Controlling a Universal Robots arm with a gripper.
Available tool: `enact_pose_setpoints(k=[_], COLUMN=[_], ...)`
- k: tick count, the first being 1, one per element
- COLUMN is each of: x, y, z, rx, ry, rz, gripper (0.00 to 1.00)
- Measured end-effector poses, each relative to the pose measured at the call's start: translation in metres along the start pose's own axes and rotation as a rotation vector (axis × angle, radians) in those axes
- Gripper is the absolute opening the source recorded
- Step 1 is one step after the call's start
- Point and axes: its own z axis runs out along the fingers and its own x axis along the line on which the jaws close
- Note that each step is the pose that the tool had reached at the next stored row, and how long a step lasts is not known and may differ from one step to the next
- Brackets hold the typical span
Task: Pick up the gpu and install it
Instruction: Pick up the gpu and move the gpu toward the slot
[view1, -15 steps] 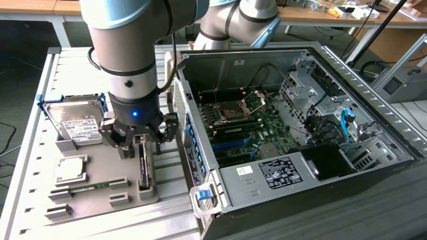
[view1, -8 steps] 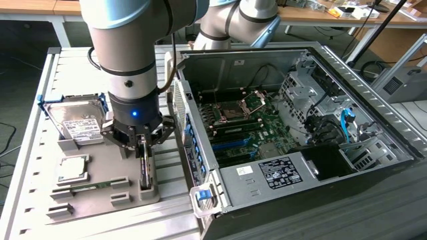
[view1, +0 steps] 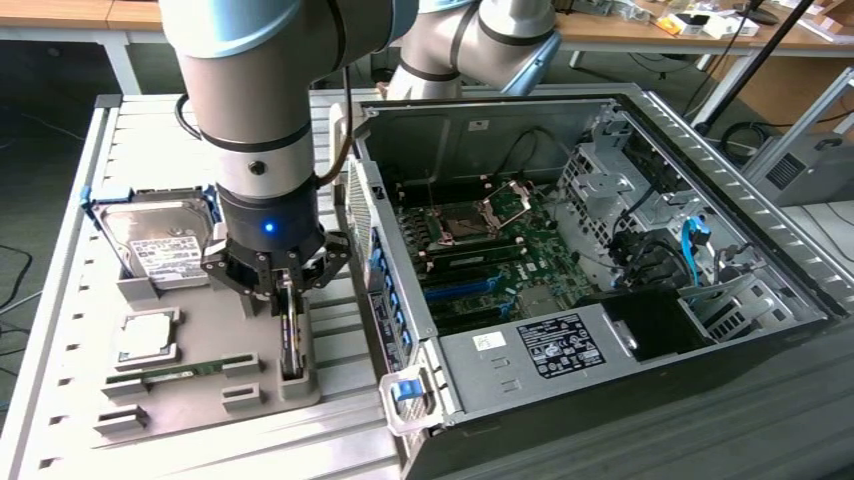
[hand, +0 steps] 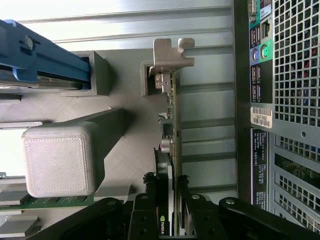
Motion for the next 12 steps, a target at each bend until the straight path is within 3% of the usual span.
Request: enact_pose_setpoints(k=[9, 12], x=[0.0000, -0.0002], y=[0.0000, -0.0004], z=[0.0000, -0.0056], rx=[0.0000, 0.0000], ry=[0.0000, 0.0000], rz=[0.000, 0.000], gripper=[0.27, 0.27])
